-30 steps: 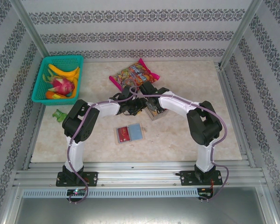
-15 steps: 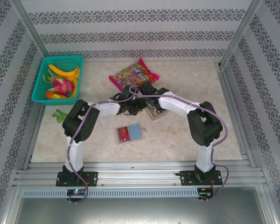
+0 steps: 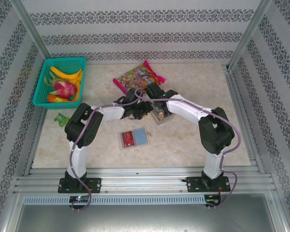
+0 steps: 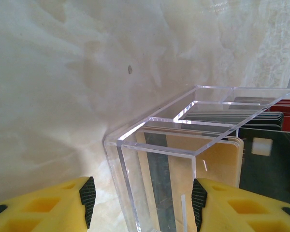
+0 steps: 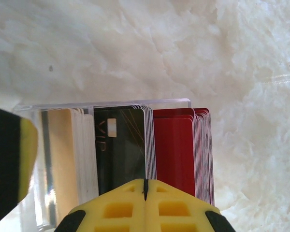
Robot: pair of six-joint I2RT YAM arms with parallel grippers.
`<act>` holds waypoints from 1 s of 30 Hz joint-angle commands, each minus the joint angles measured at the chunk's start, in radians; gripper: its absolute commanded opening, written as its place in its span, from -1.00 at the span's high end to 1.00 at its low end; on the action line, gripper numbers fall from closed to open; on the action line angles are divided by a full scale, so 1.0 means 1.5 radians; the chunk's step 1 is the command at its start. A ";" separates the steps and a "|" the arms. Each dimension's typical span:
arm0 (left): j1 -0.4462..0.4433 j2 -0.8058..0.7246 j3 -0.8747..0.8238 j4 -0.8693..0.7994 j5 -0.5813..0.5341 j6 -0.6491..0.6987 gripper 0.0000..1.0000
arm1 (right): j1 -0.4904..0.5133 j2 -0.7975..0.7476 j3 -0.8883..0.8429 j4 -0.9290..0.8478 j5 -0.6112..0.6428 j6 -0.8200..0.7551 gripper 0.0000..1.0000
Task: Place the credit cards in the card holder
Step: Pick up the credit card from the storage box.
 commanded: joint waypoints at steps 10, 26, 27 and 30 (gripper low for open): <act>0.003 0.004 0.003 -0.023 -0.009 0.004 -0.15 | 0.004 0.008 0.003 -0.019 -0.113 0.080 0.95; 0.004 0.005 0.005 -0.024 -0.010 0.003 -0.15 | -0.026 0.042 0.014 -0.018 -0.156 0.093 0.79; 0.003 0.005 0.005 -0.025 -0.010 0.003 -0.15 | -0.026 0.044 0.016 -0.018 -0.159 0.092 0.79; 0.004 0.005 0.006 -0.026 -0.012 0.002 -0.15 | -0.030 0.048 0.019 -0.022 -0.174 0.093 0.78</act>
